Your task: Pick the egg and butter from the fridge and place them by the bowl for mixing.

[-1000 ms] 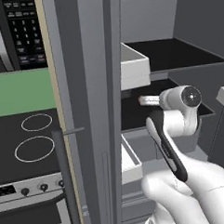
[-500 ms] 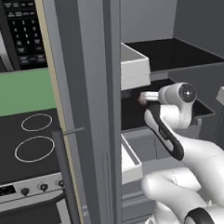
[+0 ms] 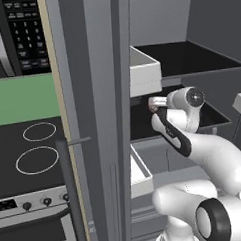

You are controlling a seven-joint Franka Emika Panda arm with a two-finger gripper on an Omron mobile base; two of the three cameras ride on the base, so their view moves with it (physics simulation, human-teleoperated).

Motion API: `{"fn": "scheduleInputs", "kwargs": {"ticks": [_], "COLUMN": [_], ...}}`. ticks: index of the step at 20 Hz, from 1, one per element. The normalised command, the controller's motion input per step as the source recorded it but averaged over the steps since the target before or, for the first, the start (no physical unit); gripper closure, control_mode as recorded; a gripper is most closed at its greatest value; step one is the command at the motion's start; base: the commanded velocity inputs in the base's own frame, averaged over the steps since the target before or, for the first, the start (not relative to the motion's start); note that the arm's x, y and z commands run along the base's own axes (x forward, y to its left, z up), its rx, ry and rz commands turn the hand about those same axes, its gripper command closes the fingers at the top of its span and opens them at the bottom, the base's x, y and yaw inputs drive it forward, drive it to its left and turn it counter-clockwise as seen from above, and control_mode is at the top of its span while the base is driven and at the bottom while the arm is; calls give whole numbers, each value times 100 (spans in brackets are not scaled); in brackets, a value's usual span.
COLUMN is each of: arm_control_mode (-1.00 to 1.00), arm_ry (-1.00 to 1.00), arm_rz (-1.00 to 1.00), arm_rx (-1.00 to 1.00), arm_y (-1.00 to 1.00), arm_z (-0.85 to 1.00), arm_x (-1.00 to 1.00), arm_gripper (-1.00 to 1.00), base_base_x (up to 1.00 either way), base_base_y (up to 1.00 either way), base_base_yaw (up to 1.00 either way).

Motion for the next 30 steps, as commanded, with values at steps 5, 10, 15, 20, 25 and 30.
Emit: {"fn": "scheduleInputs", "kwargs": {"ticks": [5,10,15,20,25,30], "arm_control_mode": [-100,-100,-100,-100,-100,-100], "arm_ry": [5,9,4,6,19,16], "arm_rz": [0,1,0,0,0,0], "arm_rx": [0,0,0,0,0,0], "arm_y": [1,2,0,0,0,0], "arm_z": [-9,-7,0,0,-2,-3], "arm_x": [0,0,0,0,6,7], "arm_gripper": [-100,-100,-100,-100,-100,-100], "base_base_x": [0,0,0,0,0,0], "base_base_y": [0,0,0,0,0,0], "base_base_yaw": [0,0,0,0,0,0]}}
